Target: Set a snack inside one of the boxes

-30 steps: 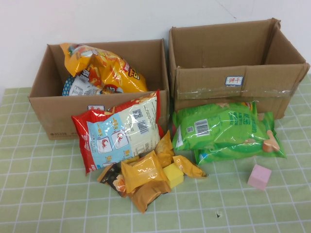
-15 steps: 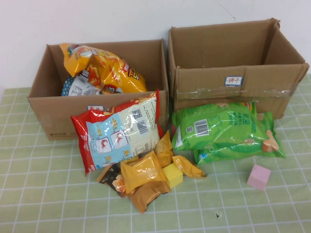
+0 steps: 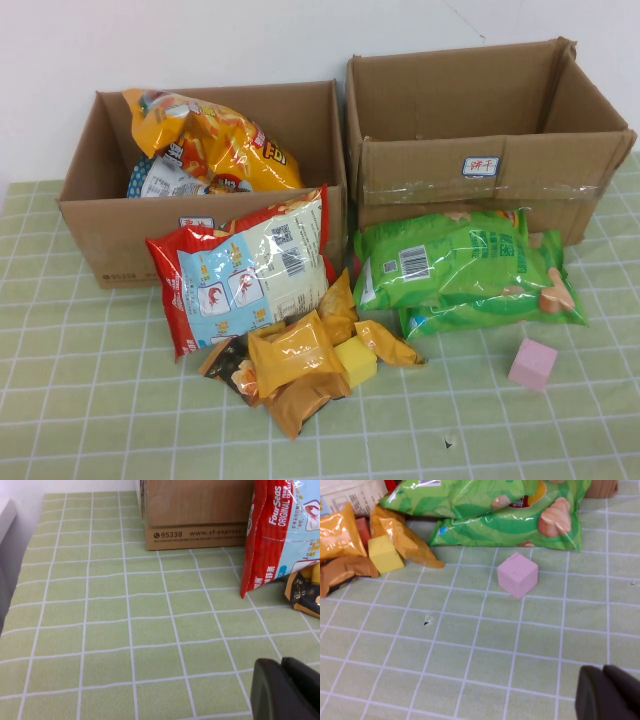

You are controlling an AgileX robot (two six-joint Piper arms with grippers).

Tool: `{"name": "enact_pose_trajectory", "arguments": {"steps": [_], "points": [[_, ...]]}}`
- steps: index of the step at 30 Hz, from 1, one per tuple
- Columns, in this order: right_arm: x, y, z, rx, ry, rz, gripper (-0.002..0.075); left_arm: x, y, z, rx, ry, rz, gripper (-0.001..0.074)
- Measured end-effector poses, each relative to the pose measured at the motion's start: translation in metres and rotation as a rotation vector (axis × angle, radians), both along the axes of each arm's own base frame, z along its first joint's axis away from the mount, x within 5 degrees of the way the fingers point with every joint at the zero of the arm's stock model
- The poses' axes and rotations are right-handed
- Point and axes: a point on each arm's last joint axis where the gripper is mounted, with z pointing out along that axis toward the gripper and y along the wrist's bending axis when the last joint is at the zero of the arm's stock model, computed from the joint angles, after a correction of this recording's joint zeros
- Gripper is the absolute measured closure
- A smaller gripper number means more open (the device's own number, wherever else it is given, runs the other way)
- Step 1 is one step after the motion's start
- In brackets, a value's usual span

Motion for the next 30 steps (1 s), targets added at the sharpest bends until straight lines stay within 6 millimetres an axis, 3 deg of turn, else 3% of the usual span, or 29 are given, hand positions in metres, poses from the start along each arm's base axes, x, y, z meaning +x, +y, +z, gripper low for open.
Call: {"name": "enact_pose_trajectory", "arguments": {"steps": [20, 30], "points": [[0.000, 0.000, -0.003, 0.000, -0.006, 0.000, 0.0726, 0.000, 0.000, 0.000, -0.004, -0.003, 0.001, 0.0736], [-0.007, -0.014, -0.054, -0.011, -0.197, -0.167, 0.0726, 0.000, 0.000, 0.000, -0.008, -0.002, 0.002, 0.0736]]}}
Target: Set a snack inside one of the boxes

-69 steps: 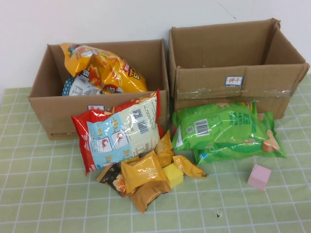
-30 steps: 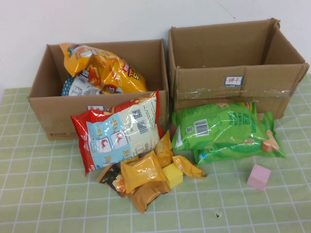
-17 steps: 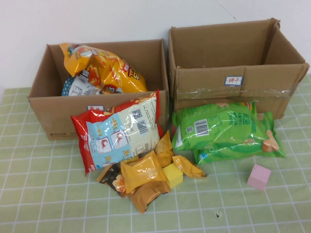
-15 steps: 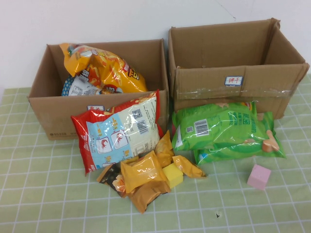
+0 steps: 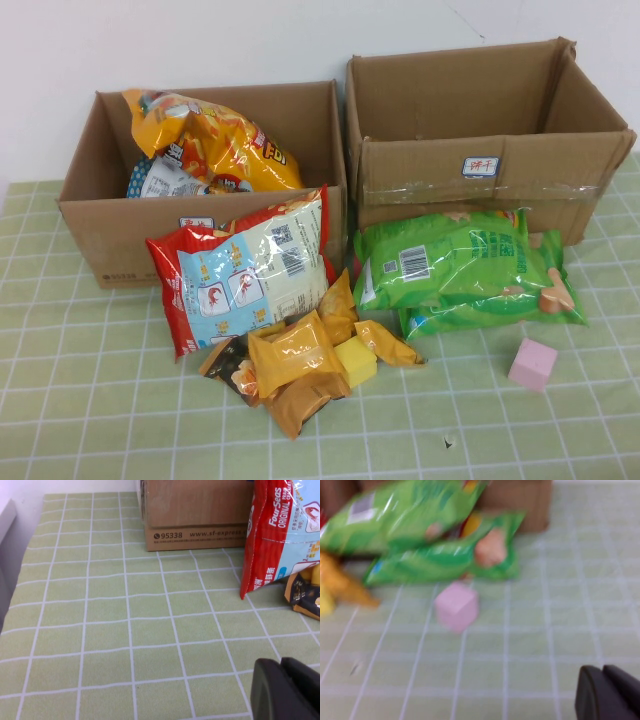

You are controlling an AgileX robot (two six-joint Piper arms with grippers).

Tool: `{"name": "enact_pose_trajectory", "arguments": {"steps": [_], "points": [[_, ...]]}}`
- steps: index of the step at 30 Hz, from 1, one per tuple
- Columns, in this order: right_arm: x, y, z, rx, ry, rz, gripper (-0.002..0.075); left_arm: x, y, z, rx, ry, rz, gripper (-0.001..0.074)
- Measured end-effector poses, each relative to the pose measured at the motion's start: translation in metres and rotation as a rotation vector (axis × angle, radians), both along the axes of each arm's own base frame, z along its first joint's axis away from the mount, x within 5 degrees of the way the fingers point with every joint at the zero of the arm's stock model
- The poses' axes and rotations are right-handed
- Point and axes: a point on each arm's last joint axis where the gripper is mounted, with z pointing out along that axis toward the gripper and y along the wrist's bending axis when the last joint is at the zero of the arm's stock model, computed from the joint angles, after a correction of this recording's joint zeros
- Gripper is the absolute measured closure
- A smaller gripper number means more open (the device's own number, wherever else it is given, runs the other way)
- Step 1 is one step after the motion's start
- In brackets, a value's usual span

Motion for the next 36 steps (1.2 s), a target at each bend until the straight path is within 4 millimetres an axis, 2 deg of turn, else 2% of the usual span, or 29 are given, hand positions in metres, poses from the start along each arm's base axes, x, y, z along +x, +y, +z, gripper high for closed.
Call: {"name": "enact_pose_trajectory", "arguments": {"steps": [5, 22, 36], "points": [[-0.001, -0.005, -0.021, 0.002, -0.057, -0.081, 0.0726, 0.000, 0.000, 0.000, -0.001, -0.002, 0.000, 0.0736], [-0.001, -0.007, -0.022, 0.125, -0.032, -0.172, 0.0726, 0.000, 0.000, 0.000, -0.001, -0.002, 0.000, 0.0736], [-0.001, -0.007, -0.022, 0.132, -0.032, -0.176, 0.0726, 0.000, 0.000, 0.000, -0.001, -0.002, 0.000, 0.0737]]}}
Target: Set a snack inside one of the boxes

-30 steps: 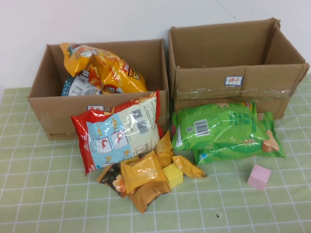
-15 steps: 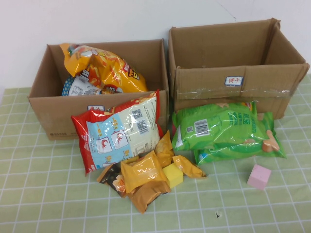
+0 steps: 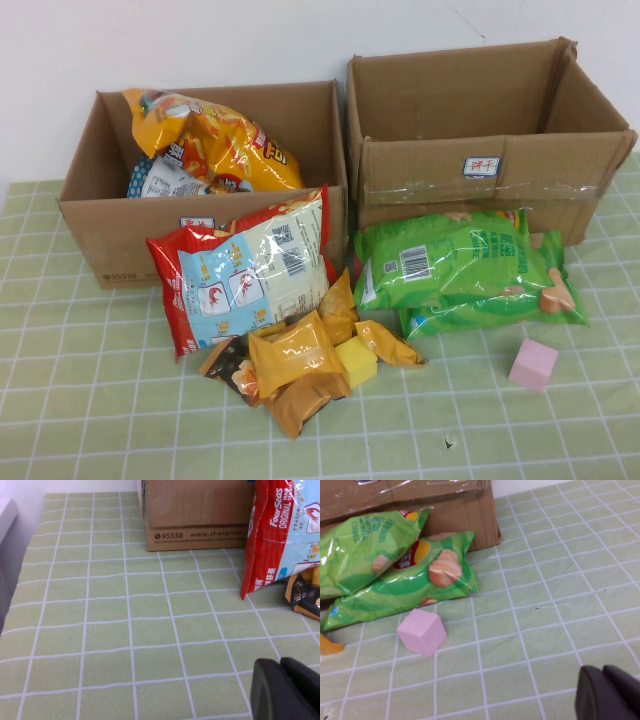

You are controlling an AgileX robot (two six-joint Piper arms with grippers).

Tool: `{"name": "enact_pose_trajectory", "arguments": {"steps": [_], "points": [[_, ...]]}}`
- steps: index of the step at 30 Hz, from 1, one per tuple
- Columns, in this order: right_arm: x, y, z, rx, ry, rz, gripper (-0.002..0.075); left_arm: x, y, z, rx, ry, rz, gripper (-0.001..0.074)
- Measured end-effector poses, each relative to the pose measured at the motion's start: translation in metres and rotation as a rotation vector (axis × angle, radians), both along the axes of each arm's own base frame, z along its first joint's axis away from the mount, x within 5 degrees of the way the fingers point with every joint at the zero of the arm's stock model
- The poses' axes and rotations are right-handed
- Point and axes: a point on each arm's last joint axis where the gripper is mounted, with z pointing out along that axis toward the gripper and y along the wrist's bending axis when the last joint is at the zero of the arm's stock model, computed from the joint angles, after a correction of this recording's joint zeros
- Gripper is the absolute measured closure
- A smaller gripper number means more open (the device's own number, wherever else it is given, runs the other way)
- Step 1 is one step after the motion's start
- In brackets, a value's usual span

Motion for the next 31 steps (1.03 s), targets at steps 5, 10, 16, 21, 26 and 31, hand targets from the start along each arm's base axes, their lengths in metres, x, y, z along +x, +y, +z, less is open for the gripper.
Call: {"name": "enact_pose_trajectory", "arguments": {"steps": [5, 10, 16, 21, 26, 31], "points": [[0.0000, 0.0000, 0.0000, 0.000, 0.000, 0.000, 0.0726, 0.0000, 0.0000, 0.0000, 0.000, 0.000, 0.000, 0.0737], [0.0000, 0.0000, 0.0000, 0.000, 0.000, 0.000, 0.0726, 0.0000, 0.0000, 0.0000, 0.000, 0.000, 0.000, 0.0737], [0.0000, 0.0000, 0.0000, 0.000, 0.000, 0.000, 0.0726, 0.0000, 0.0000, 0.0000, 0.000, 0.000, 0.000, 0.0737], [-0.0001, 0.0000, 0.0001, 0.000, -0.002, 0.000, 0.0726, 0.0000, 0.0000, 0.0000, 0.000, 0.000, 0.000, 0.0737], [-0.0001, 0.0000, 0.0001, -0.110, -0.005, 0.040, 0.0726, 0.0000, 0.0000, 0.0000, 0.000, 0.000, 0.000, 0.0737], [-0.0001, 0.0000, 0.0001, -0.267, -0.009, 0.097, 0.0726, 0.0000, 0.0000, 0.0000, 0.000, 0.000, 0.000, 0.0737]]}}
